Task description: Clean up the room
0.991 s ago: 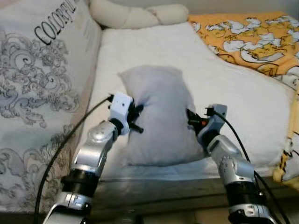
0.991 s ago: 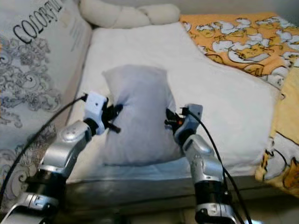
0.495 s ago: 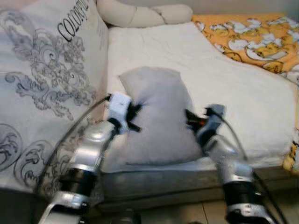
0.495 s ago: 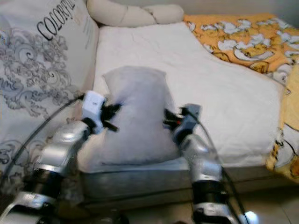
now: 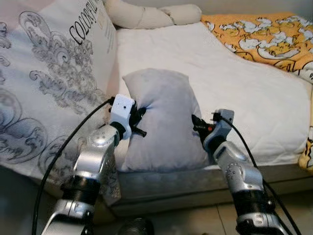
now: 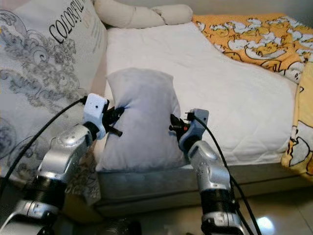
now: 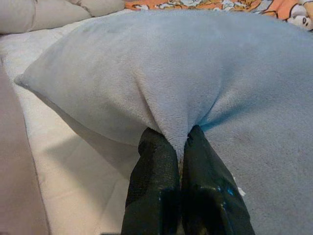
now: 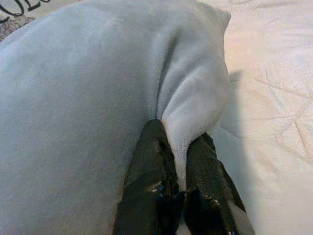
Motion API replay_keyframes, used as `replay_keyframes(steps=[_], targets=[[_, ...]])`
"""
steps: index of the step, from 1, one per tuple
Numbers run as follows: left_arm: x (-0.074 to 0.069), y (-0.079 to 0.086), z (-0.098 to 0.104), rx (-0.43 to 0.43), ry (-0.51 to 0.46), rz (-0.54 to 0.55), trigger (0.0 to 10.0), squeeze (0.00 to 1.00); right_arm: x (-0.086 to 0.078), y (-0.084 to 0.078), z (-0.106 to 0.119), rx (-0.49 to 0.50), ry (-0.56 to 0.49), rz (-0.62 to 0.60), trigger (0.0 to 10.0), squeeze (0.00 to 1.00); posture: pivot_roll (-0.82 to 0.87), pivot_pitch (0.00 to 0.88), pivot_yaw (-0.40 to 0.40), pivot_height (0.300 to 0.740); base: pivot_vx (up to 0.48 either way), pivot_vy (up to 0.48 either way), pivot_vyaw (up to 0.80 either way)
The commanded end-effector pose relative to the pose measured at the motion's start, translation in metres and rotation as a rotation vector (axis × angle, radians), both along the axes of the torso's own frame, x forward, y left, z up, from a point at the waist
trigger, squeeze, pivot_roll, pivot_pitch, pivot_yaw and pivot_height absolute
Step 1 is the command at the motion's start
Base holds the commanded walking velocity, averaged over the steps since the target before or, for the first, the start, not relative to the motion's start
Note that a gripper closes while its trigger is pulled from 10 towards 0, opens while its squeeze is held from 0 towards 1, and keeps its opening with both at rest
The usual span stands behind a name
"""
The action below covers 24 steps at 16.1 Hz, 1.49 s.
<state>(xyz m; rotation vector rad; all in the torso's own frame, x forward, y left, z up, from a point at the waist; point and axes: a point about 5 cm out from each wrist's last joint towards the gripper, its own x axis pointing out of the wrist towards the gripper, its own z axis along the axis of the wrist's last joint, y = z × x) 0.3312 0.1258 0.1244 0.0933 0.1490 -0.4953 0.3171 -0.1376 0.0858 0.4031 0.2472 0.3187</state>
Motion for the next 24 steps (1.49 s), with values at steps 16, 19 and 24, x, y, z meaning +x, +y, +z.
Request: replay_keyframes(steps=[16,19,24], targets=[[0.006,-0.003,0.013,0.007,-0.054,-0.011,10.0,0.00,0.007,0.004,0.007,-0.014,-0.033,0.002,10.0,0.00,0.11,0.000,0.052,0.740,0.294,0.000,0.10],[0.006,-0.003,0.014,0.014,-0.073,-0.006,10.0,0.00,0.007,0.004,0.008,0.017,-0.028,-0.003,10.0,0.00,0.11,0.000,0.054,0.740,0.000,0.000,0.00],[0.017,-0.002,0.026,0.135,-0.179,-0.027,10.0,0.00,0.007,-0.013,0.000,-0.081,-0.043,-0.100,10.0,1.00,0.11,0.000,0.052,0.740,0.000,0.000,0.00]])
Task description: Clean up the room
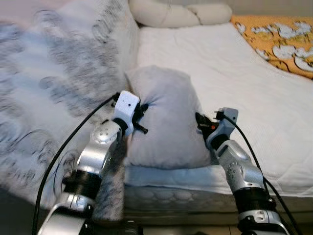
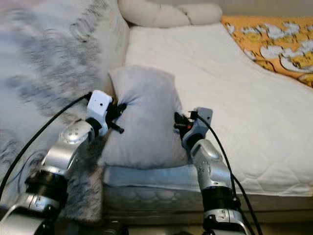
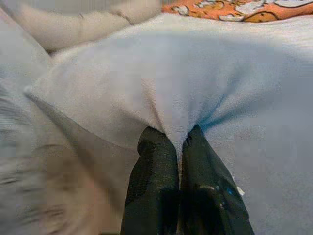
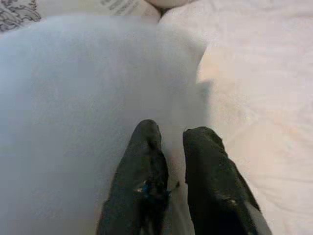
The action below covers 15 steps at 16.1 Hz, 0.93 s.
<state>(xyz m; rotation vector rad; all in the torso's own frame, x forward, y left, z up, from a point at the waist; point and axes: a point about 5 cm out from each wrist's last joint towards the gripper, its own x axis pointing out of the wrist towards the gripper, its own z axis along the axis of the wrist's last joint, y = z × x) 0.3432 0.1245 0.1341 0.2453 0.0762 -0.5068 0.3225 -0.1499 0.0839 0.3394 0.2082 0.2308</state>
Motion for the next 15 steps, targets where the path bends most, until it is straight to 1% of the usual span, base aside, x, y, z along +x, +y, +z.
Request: replay_keyframes(steps=[1,3,4,5,6,8,10,11,12,14,15], targets=[[0.008,0.000,0.020,0.028,-0.100,0.001,10.0,0.00,0.001,-0.004,0.000,-0.025,-0.004,-0.018,10.0,1.00,0.11,0.000,0.052,0.740,0.000,0.000,0.00],[0.015,-0.001,0.032,0.066,-0.165,-0.003,10.0,0.00,-0.002,-0.006,-0.004,-0.064,0.001,-0.003,10.0,1.00,0.10,0.000,0.055,0.740,0.000,0.000,0.00],[0.017,-0.001,0.035,0.099,-0.188,-0.013,10.0,0.00,-0.003,-0.007,-0.004,-0.087,-0.007,0.000,10.0,1.00,0.10,0.000,0.056,0.740,0.000,0.000,0.00],[0.019,-0.002,0.037,0.140,-0.212,-0.030,10.0,0.00,-0.005,-0.005,-0.005,-0.089,-0.019,0.041,10.0,1.00,0.10,0.000,0.057,0.740,0.000,0.000,0.00],[0.021,-0.002,0.039,0.151,-0.223,-0.031,10.0,0.00,-0.007,-0.004,-0.004,-0.076,-0.031,0.069,10.0,1.00,0.10,0.000,0.057,0.740,0.000,0.000,0.00],[0.028,0.002,0.043,0.178,-0.238,-0.012,10.0,0.00,-0.011,-0.001,0.001,-0.070,-0.068,0.165,10.0,1.00,0.09,0.000,0.058,0.740,0.000,0.000,0.00],[0.036,0.007,0.046,0.200,-0.249,0.024,10.0,0.00,-0.018,0.003,0.008,-0.068,-0.121,0.289,10.0,1.00,0.09,0.000,0.061,0.740,0.000,0.000,0.00],[0.042,0.010,0.050,0.218,-0.257,0.046,10.0,0.00,-0.022,0.002,0.013,-0.059,-0.155,0.349,10.0,1.00,0.09,0.000,0.061,0.740,0.000,0.000,0.00],[0.048,0.012,0.053,0.237,-0.264,0.067,10.0,0.00,-0.024,0.000,0.018,-0.046,-0.177,0.382,10.0,1.00,0.08,0.000,0.063,0.740,0.000,0.000,0.00],[0.056,0.015,0.059,0.258,-0.267,0.116,10.0,0.00,-0.026,-0.006,0.022,-0.050,-0.192,0.399,10.0,1.00,0.06,0.000,0.067,0.740,0.000,0.000,0.00],[0.063,0.020,0.063,0.284,-0.260,0.192,10.0,0.00,-0.029,-0.013,0.023,-0.070,-0.189,0.400,10.0,1.00,0.04,0.000,0.073,0.740,0.000,0.000,0.00]])
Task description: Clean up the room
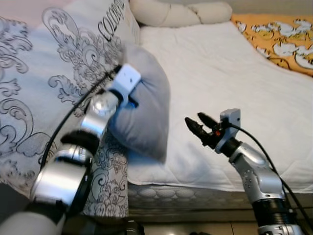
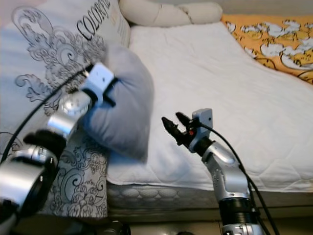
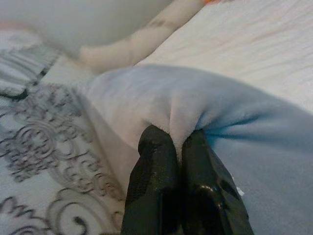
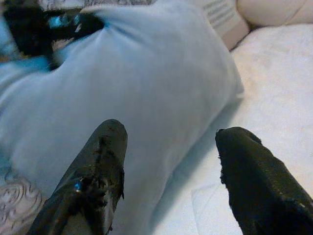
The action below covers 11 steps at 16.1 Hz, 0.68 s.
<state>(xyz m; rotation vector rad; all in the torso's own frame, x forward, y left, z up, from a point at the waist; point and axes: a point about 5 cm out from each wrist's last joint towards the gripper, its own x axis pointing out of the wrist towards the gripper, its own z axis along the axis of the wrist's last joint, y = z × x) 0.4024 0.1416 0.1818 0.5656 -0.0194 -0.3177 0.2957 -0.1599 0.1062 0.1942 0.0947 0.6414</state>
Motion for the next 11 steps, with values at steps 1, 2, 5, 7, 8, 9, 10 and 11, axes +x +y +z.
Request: replay_keyframes(steps=[1,2,5,7,8,9,10,11], targets=[[0.005,0.005,0.015,0.020,-0.070,0.045,10.0,0.00,-0.005,-0.004,0.002,0.002,0.004,0.011,10.0,1.00,0.02,0.000,0.078,0.740,0.000,0.000,0.00],[0.006,0.006,0.012,0.047,-0.061,0.053,10.0,0.00,-0.008,-0.005,0.002,-0.004,0.006,0.024,10.0,1.00,0.00,0.000,0.083,0.740,0.000,0.000,0.00],[0.004,0.013,-0.002,0.163,-0.025,0.079,10.0,0.00,-0.025,-0.004,0.006,-0.027,0.008,0.117,10.0,1.00,-0.06,0.000,0.090,0.740,0.000,0.000,0.00],[0.001,0.023,-0.013,0.260,-0.015,0.111,10.0,0.00,-0.039,-0.004,0.013,-0.022,-0.002,0.198,10.0,1.00,-0.09,0.000,0.090,0.740,0.000,0.000,0.00],[0.000,0.028,-0.017,0.290,-0.005,0.119,10.0,0.00,-0.045,-0.005,0.017,-0.022,-0.014,0.223,10.0,1.00,-0.10,0.000,0.090,0.740,0.000,0.000,0.00],[-0.001,0.032,-0.019,0.316,0.002,0.119,10.0,0.00,-0.049,-0.007,0.019,-0.023,-0.020,0.233,10.0,1.00,-0.11,0.000,0.088,0.740,0.000,0.000,0.00],[-0.002,0.034,-0.020,0.305,0.020,0.102,10.0,0.00,-0.051,-0.008,0.021,-0.018,-0.019,0.238,10.0,1.00,-0.10,0.000,0.086,0.740,0.000,0.000,0.00],[-0.002,0.034,-0.018,0.259,0.041,0.074,10.0,0.00,-0.053,-0.008,0.021,-0.013,-0.020,0.244,10.0,1.00,-0.10,0.000,0.084,0.740,0.000,0.000,0.00]])
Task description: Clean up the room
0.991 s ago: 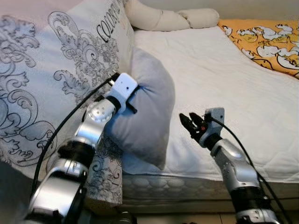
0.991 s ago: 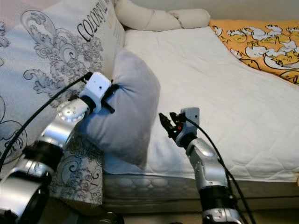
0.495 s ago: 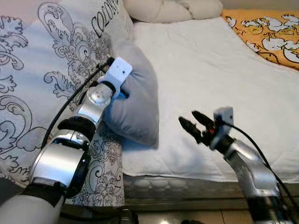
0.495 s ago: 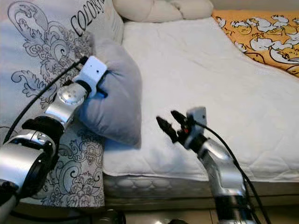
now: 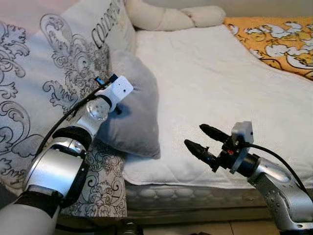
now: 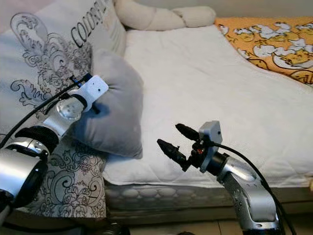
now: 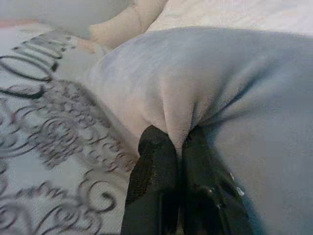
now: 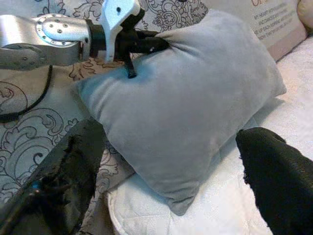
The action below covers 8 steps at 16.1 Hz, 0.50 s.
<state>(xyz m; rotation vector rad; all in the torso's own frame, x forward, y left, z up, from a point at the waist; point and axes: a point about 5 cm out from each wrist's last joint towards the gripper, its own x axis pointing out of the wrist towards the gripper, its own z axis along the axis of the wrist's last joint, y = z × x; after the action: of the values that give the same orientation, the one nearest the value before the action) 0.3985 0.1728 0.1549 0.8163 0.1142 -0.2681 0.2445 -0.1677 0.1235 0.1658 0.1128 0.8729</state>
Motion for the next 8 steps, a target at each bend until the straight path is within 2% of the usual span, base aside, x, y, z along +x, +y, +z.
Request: replay_keyframes(steps=[1,2,3,4,5,6,7,8], targets=[[0.003,0.003,0.012,-0.043,-0.023,-0.013,10.0,0.90,-0.002,0.000,0.004,0.007,-0.008,0.017,10.0,1.00,-0.09,0.000,0.082,0.740,0.000,0.000,0.00],[0.006,0.002,0.024,-0.149,-0.035,-0.037,10.0,1.00,-0.001,0.003,0.004,0.014,-0.007,0.025,10.0,1.00,-0.07,0.000,0.078,0.740,0.000,0.000,0.00],[0.007,0.001,0.028,-0.180,-0.041,-0.048,10.0,1.00,0.000,0.004,0.004,0.015,-0.008,0.026,10.0,1.00,-0.07,0.000,0.078,0.740,0.000,0.000,0.00],[0.008,-0.002,0.037,-0.271,-0.040,-0.089,10.0,1.00,0.005,0.007,0.003,0.007,-0.015,0.006,10.0,0.92,-0.04,0.000,0.077,0.740,0.000,0.000,0.00],[0.008,-0.002,0.038,-0.291,-0.038,-0.103,10.0,1.00,0.006,0.007,0.003,0.002,-0.017,-0.007,10.0,0.92,-0.04,0.000,0.077,0.740,0.000,0.000,0.00],[0.007,-0.003,0.041,-0.391,-0.040,-0.120,10.0,1.00,0.009,0.008,0.001,-0.006,-0.019,-0.040,10.0,0.00,-0.02,0.000,0.072,0.740,0.000,0.000,0.00],[0.005,-0.005,0.037,-0.574,-0.042,-0.119,10.0,0.90,0.013,0.007,0.003,0.009,-0.033,-0.097,10.0,0.00,-0.01,0.000,0.073,0.740,0.000,0.000,0.00],[0.003,-0.006,0.035,-0.637,-0.047,-0.122,10.0,0.80,0.013,0.007,0.004,0.023,-0.032,-0.112,10.0,0.00,-0.01,0.000,0.071,0.740,0.000,0.000,0.00]])
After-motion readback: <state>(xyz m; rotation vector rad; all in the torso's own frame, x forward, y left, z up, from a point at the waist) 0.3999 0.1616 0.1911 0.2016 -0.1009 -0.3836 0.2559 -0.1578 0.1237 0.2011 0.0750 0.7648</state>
